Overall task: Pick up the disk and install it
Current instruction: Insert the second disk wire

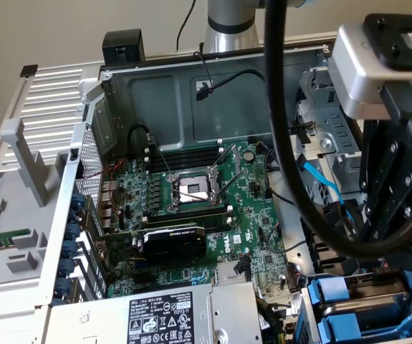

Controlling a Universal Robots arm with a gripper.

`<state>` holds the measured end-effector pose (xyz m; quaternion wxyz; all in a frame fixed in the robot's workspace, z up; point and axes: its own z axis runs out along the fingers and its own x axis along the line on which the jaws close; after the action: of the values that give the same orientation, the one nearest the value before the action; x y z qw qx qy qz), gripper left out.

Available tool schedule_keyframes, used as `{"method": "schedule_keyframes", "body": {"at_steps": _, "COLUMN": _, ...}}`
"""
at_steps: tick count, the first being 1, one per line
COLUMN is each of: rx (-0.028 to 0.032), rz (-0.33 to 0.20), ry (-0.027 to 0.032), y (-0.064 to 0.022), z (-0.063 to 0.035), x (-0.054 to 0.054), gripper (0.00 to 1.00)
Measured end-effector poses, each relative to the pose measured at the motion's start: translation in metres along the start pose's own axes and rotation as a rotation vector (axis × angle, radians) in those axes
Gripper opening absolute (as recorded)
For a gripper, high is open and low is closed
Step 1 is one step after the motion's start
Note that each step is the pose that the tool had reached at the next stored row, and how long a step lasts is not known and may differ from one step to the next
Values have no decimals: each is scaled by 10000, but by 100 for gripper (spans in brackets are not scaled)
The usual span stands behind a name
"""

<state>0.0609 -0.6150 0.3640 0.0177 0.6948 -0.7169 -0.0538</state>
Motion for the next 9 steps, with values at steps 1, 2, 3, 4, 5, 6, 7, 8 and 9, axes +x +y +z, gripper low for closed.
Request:
{"method": "schedule_keyframes", "body": {"at_steps": 1, "rx": 13, "rz": -27, "ry": 3, "y": 0, "z": 1, "x": 0, "gripper": 16}}
{"method": "schedule_keyframes", "body": {"at_steps": 2, "rx": 33, "rz": -60, "ry": 6, "y": 0, "z": 4, "x": -2, "gripper": 16}}
{"method": "schedule_keyframes", "body": {"at_steps": 3, "rx": 52, "rz": -93, "ry": 11, "y": 0, "z": 6, "x": -5, "gripper": 16}}
{"method": "schedule_keyframes", "body": {"at_steps": 4, "rx": 68, "rz": -116, "ry": 14, "y": -1, "z": 10, "x": -9, "gripper": 16}}
{"method": "schedule_keyframes", "body": {"at_steps": 5, "rx": 98, "rz": -136, "ry": 15, "y": 0, "z": 13, "x": -11, "gripper": 16}}
{"method": "schedule_keyframes", "body": {"at_steps": 6, "rx": 119, "rz": -150, "ry": 17, "y": -2, "z": 16, "x": -12, "gripper": 16}}
{"method": "schedule_keyframes", "body": {"at_steps": 7, "rx": 136, "rz": -155, "ry": 21, "y": -2, "z": 18, "x": -14, "gripper": 16}}
{"method": "schedule_keyframes", "body": {"at_steps": 8, "rx": 149, "rz": -157, "ry": 25, "y": -2, "z": 20, "x": -17, "gripper": 16}}
{"method": "schedule_keyframes", "body": {"at_steps": 9, "rx": 155, "rz": -156, "ry": 29, "y": -3, "z": 24, "x": -19, "gripper": 16}}
